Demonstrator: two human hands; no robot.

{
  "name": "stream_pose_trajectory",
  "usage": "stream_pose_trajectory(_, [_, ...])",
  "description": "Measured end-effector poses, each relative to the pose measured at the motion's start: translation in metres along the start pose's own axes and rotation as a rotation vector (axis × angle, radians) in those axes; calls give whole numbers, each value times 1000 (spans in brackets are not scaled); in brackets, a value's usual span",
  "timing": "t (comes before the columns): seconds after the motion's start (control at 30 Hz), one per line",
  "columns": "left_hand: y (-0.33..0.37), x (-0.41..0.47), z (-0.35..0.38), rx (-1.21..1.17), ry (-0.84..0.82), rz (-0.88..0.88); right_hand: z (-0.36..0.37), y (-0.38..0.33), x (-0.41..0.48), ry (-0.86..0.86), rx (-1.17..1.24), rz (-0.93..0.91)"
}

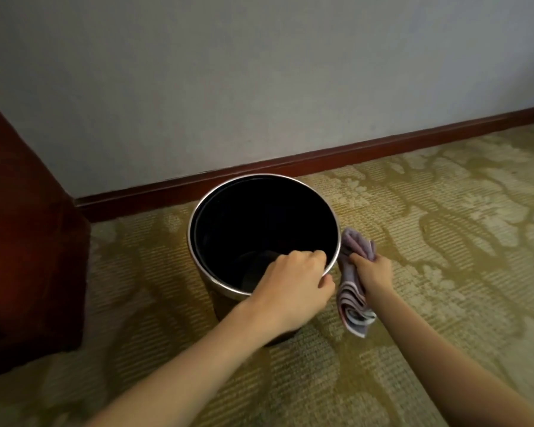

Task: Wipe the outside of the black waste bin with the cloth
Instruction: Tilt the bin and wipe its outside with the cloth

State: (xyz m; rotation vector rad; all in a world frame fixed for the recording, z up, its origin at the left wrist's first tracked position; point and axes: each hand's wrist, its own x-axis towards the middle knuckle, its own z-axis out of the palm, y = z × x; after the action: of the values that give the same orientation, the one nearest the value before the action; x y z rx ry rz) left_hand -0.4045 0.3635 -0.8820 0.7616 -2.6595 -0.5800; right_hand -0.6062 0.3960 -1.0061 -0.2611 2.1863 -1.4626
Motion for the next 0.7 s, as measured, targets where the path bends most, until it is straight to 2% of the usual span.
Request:
stream_pose_trajectory(0.1, [-7,-11,-10,91,-7,147,2,6,1,3,8,21])
stream_pose_trajectory(0.17, [-20,-19,-19,291,34,351,5,7,0,2,6,21])
stream_pose_trajectory(0.27, [-44,-29,-34,540,-58,544,10,9,1,-8,23,16])
stream_pose_trajectory(0.37, [-61,-35,-44,604,-100,531,16,9,0,-17,53,31])
stream_pose_trajectory(0.7, [-65,-33,-44,503,-77,408,22,8,2,-35,99,48])
